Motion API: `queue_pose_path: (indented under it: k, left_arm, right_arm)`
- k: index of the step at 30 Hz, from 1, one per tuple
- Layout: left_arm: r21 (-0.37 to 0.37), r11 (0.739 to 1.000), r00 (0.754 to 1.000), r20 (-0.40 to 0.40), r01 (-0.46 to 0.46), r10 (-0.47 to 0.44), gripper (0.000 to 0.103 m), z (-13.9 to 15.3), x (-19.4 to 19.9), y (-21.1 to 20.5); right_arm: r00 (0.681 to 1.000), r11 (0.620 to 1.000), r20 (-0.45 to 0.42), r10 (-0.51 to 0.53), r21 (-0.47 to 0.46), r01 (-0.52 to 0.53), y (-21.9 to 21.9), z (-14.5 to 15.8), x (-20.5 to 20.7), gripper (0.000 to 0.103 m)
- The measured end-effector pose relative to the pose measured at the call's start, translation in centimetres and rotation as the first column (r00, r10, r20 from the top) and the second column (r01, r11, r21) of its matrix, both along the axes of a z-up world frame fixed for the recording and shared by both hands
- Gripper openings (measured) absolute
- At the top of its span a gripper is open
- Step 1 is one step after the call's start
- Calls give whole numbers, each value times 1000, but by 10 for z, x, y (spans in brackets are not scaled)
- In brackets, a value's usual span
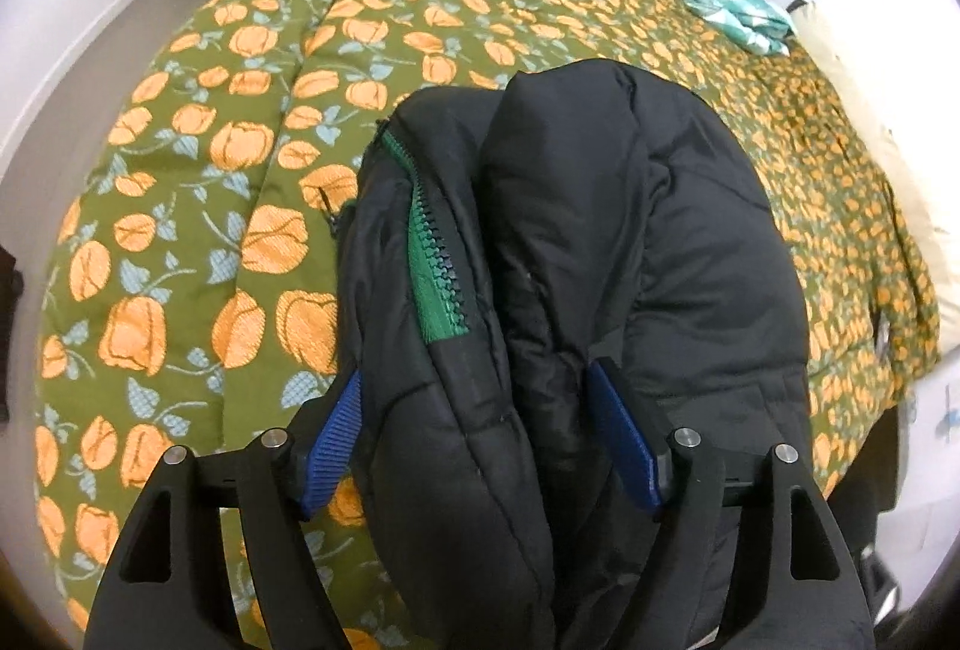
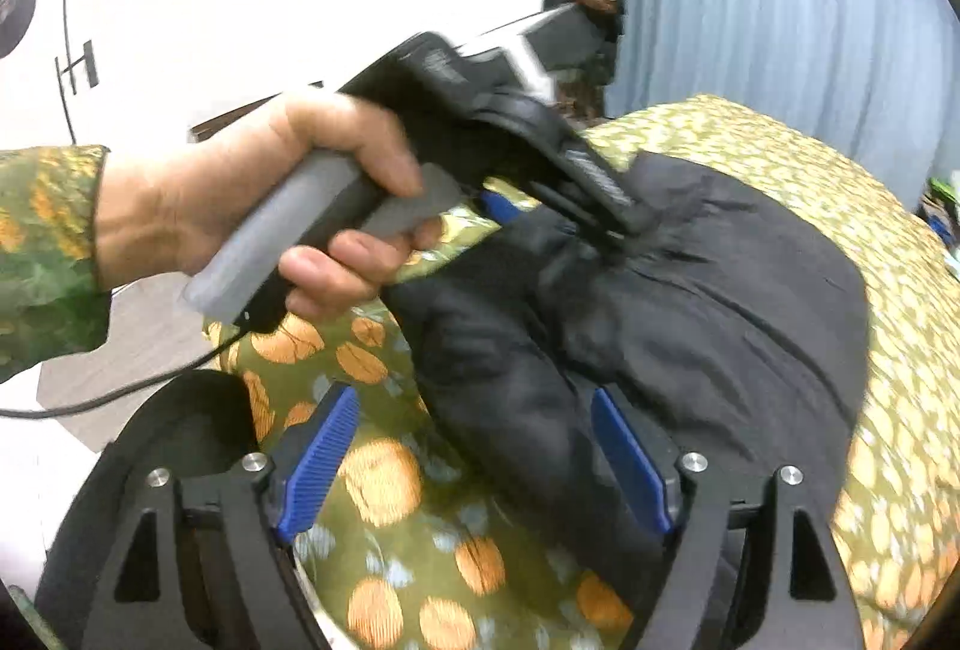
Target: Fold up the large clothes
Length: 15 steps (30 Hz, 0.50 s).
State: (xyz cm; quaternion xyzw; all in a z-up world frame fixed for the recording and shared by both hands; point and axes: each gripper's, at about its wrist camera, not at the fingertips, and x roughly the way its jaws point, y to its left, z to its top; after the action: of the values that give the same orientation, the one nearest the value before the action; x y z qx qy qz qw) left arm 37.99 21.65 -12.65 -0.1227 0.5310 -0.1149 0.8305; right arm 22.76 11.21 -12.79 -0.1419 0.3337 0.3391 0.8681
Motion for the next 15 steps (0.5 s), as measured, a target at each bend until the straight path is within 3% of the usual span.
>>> queue_pose_path:
  k: [6, 12, 15]
  left_arm:
    - [16, 1000, 999, 43, -21, 21, 82, 13, -9, 4]
    - [67, 997, 993, 114, -41, 33, 87, 34, -22, 10]
    - [131, 989, 983, 178, -73, 49, 87, 50, -34, 12]
  right_arm:
    - [986, 985, -18, -167, 38, 167, -60, 8, -23, 82]
    - [951, 949, -37, -308, 55, 310, -102, 7, -6, 82]
    - [939, 938, -35, -341, 55, 343, -112, 2, 3, 82]
